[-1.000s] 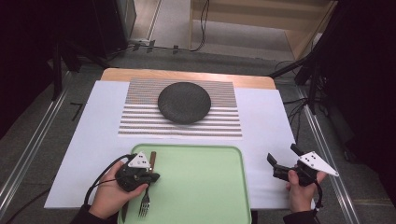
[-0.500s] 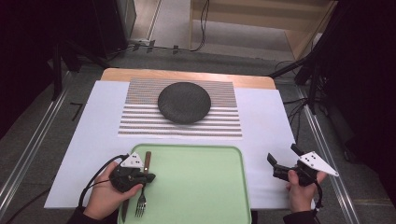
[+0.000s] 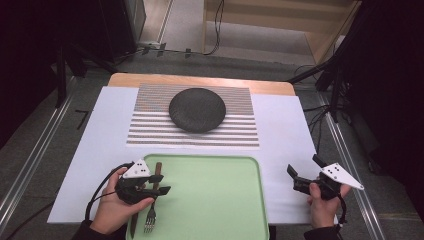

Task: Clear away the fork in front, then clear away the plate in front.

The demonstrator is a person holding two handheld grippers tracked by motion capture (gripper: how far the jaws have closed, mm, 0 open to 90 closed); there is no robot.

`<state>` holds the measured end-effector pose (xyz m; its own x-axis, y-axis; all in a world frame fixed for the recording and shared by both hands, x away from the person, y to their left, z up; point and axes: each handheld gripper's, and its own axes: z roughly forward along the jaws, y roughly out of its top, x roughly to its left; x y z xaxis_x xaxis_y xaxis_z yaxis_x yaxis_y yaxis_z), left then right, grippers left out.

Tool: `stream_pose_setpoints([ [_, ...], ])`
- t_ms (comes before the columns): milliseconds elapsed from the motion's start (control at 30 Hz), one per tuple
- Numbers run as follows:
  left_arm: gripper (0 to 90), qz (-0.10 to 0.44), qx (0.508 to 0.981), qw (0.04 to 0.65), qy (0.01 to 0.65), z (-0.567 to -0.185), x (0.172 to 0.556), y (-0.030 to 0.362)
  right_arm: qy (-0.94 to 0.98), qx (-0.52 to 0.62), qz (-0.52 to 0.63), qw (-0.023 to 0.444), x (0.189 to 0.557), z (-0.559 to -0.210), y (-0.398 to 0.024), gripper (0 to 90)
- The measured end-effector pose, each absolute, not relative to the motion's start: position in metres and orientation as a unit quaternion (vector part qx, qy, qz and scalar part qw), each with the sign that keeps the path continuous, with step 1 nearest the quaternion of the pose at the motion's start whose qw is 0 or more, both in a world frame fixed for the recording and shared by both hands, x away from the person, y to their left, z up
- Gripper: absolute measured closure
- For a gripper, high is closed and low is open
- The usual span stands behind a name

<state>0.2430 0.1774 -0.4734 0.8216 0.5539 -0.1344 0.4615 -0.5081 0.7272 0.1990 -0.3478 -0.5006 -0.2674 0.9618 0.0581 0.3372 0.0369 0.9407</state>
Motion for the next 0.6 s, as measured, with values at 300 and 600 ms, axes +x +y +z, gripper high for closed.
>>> stream_pose_setpoints([
  [300,13.1,0.075,0.841,0.445,0.298,-0.457,0.243,0.173,0.641,0.507,0.472,0.331,0.199,-0.502,-0.348,0.0],
  [600,0.0,0.090,0.831,0.457,0.303,-0.452,0.249,0.169,0.637,0.512,0.472,0.332,0.199,-0.501,-0.349,0.0],
])
